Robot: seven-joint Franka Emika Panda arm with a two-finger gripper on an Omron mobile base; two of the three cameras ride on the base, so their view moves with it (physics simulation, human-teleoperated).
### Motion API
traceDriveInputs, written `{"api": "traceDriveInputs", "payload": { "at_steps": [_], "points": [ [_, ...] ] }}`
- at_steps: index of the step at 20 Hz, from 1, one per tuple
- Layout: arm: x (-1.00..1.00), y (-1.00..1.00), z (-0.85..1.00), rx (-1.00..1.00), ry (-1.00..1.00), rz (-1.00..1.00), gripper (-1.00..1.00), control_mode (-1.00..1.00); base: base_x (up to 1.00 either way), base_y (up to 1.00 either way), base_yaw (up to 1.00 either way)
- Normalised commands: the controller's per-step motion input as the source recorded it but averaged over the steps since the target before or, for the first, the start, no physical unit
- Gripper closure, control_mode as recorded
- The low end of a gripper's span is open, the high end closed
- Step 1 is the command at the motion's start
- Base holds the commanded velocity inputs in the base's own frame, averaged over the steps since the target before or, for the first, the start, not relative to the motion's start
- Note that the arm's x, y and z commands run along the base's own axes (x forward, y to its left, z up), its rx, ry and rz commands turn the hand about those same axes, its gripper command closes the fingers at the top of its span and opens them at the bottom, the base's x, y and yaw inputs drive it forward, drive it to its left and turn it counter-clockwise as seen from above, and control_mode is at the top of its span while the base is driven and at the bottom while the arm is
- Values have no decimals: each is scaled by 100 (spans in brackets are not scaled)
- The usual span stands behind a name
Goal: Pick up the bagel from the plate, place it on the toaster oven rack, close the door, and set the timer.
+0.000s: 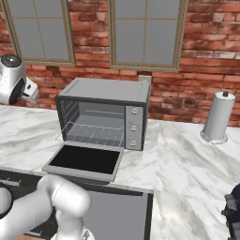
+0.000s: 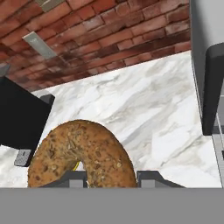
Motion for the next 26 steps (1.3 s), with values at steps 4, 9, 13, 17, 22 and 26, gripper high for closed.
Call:
{"api": "traceDriveInputs", "payload": {
  "at_steps": [4,9,13,17,22,26],
  "points": [
    [0,-100,-8,1,-6,0,100,-100,0,0,0],
    [12,-99,-16,0,0,-3,100,-100,0,0,0],
    [13,-88,-25,0,3,-6,100,-100,0,0,0],
    [0,-71,-49,0,4,-8,100,-100,0,0,0],
    [23,-51,-55,-3,10,-12,100,-100,0,0,0],
    [45,-42,-51,-5,16,-12,100,-100,0,0,0]
  ]
}}
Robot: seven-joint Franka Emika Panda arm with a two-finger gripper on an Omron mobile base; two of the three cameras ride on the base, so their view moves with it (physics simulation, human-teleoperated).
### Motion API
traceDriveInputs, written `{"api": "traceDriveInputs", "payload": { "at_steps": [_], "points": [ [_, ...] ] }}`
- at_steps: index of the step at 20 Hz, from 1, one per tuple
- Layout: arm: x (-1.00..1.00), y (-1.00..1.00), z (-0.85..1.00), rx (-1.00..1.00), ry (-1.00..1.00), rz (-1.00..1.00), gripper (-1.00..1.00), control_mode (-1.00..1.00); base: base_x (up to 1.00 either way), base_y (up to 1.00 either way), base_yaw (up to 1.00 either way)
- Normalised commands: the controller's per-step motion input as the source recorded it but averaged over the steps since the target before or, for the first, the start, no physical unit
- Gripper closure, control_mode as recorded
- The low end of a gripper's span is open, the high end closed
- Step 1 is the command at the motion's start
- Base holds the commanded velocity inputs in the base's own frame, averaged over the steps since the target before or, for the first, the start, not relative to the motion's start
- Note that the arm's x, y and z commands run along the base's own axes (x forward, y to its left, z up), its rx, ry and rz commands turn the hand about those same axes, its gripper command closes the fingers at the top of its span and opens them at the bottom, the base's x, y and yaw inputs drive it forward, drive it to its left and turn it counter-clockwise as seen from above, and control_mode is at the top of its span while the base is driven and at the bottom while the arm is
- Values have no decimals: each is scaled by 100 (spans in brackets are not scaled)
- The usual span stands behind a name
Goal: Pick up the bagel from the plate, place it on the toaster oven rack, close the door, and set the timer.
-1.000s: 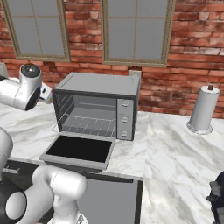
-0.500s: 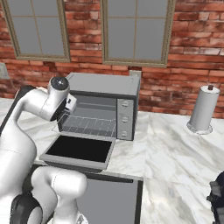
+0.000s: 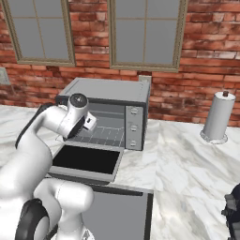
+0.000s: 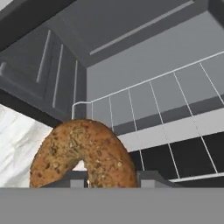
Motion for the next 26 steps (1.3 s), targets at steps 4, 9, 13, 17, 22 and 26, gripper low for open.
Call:
{"api": "traceDriveInputs", "payload": {
  "at_steps": [4,9,13,17,22,26],
  "points": [
    [38,-43,-54,-4,15,-9,100,-100,0,0,0],
    [25,-36,-57,-2,8,-3,100,-100,0,0,0],
    [21,-20,-41,0,1,0,100,-100,0,0,0],
    [32,-13,-34,0,2,0,100,-100,0,0,0],
    [32,-6,-27,0,4,0,100,-100,0,0,0],
    [20,0,-27,-1,5,0,-100,-100,0,0,0]
  ]
}}
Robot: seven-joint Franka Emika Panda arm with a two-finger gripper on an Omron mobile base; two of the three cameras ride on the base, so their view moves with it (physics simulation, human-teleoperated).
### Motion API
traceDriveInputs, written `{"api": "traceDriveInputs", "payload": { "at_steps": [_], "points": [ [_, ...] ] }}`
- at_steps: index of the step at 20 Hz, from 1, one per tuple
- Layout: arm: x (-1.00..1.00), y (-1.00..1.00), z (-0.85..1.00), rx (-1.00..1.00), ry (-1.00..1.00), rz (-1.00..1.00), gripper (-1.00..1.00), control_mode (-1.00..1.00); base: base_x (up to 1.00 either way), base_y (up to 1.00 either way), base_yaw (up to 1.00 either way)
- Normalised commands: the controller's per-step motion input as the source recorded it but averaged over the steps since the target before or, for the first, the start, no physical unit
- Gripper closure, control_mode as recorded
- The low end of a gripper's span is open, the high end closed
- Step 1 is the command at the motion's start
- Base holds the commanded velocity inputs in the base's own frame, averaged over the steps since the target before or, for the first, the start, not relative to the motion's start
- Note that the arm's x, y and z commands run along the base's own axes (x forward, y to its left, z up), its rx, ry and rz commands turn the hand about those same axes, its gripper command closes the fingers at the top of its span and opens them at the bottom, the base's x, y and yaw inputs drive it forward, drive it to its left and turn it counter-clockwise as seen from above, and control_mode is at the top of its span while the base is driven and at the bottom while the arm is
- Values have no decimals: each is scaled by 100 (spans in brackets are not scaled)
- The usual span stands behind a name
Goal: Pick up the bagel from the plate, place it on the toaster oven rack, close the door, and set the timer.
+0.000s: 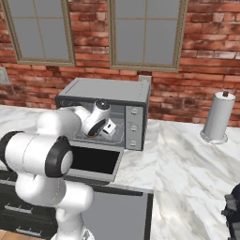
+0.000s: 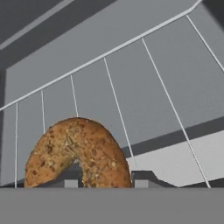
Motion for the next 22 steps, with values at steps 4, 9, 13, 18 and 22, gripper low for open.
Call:
{"api": "traceDriveInputs", "payload": {
  "at_steps": [4,9,13,18,22],
  "points": [
    [0,-8,-29,-3,4,0,-100,-100,0,0,0],
    [-20,-32,2,-1,0,-1,-100,-100,0,0,0],
    [-24,-21,39,0,-4,0,-100,-100,0,0,0],
    [-36,-12,60,0,-8,0,-100,-100,0,0,0],
    [-93,-1,19,-1,-1,0,-100,-100,0,0,0]
  ]
}}
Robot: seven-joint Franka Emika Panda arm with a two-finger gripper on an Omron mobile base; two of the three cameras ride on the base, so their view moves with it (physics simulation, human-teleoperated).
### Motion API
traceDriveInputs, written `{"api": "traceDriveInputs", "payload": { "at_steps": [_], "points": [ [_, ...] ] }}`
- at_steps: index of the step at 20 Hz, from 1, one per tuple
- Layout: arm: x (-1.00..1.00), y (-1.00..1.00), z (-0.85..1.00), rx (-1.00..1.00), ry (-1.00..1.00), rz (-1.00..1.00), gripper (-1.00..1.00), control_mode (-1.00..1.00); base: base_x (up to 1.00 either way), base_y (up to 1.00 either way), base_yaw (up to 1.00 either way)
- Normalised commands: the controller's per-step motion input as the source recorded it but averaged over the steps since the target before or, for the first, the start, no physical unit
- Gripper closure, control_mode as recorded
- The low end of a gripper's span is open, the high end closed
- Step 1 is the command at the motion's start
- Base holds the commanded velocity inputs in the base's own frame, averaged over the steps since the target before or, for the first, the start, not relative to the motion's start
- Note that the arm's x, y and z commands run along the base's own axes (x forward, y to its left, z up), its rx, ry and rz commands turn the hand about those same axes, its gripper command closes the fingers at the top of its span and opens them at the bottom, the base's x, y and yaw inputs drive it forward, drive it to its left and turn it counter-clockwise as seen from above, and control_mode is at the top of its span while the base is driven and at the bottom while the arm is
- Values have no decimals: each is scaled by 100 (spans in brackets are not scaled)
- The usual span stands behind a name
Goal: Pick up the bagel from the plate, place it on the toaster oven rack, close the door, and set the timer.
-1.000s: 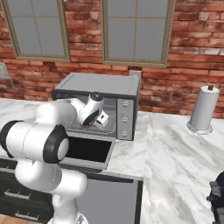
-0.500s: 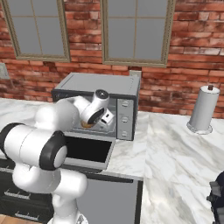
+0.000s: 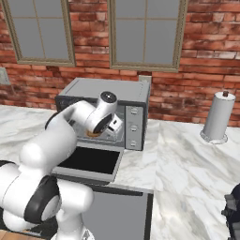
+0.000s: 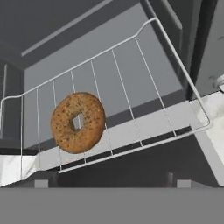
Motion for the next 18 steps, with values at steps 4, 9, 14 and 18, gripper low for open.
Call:
{"api": "traceDriveInputs", "payload": {
  "at_steps": [4,9,14,18],
  "points": [
    [-82,19,-12,-9,11,0,-100,-100,0,0,0],
    [-7,33,-26,-9,15,1,-100,-100,0,0,0],
    [31,13,-31,-2,16,3,-100,-100,0,0,0],
    [45,0,-35,0,12,4,-100,-100,0,0,0]
  ]
}}
